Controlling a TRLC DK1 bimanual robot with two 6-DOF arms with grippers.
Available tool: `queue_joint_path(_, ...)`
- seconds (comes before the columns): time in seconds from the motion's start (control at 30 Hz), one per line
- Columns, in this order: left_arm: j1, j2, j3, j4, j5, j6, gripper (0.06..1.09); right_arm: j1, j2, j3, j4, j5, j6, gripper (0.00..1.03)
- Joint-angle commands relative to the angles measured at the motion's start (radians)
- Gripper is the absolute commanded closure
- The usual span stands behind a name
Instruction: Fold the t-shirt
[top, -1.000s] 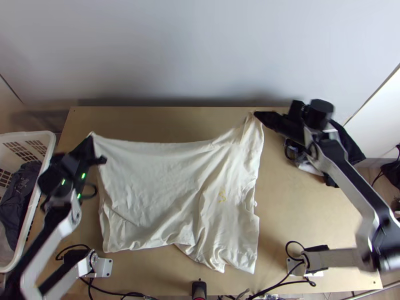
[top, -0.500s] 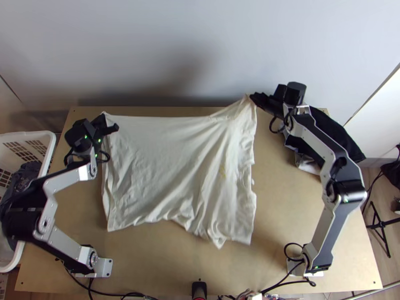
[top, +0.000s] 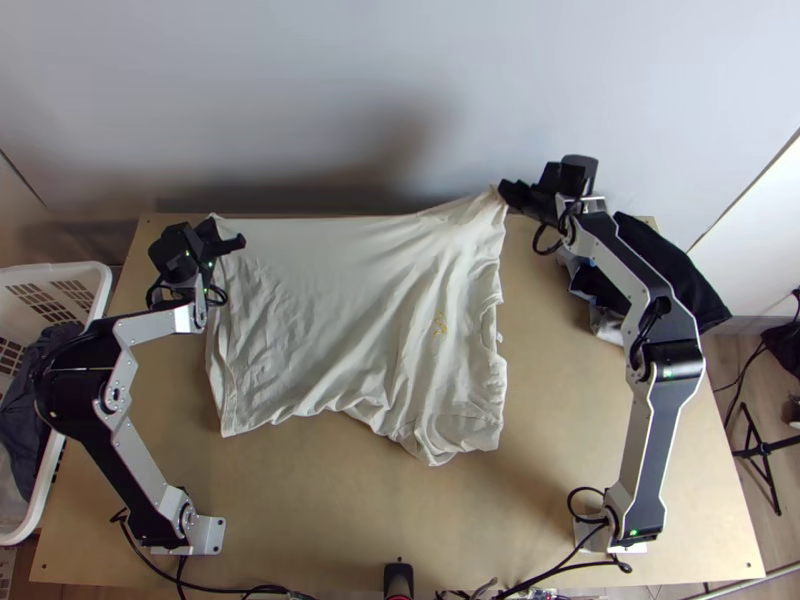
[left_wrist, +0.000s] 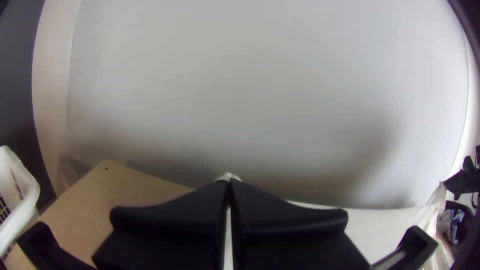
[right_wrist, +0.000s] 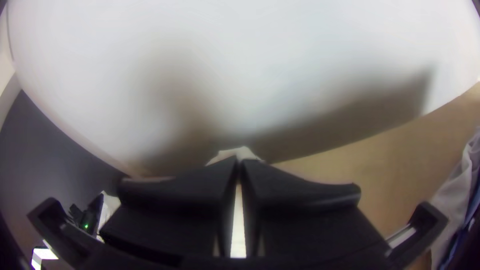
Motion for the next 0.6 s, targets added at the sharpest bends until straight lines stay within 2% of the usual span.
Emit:
queue_joint_path(0.0, 0.003, -0.016, -0.061, -0.003, 0.005, 0.058, 1.05, 0.035, -0.113, -0.180, -0.035, 0.000, -0.051, 1.00)
queue_joint_path(0.17, 0.006, -0.106, -0.151, -0.012, 0.038, 0.073, 1.05, 0.087, -0.247, -0.328, -0.046, -0.011, -0.069, 1.00)
queue_joint_path(0.33, 0.020, -0.198, -0.222, -0.048, 0.081, 0.085, 1.05, 0.124, -0.329, -0.387, -0.159, -0.012, -0.105, 1.00)
queue_joint_path(0.43, 0.031, -0.246, -0.248, -0.127, 0.123, 0.107, 1.05, 0.148, -0.388, -0.451, -0.187, -0.014, -0.115, 1.00)
queue_joint_path(0.57, 0.034, -0.298, -0.256, -0.298, 0.128, 0.161, 1.05, 0.179, -0.469, -0.542, -0.194, -0.014, -0.118, 1.00)
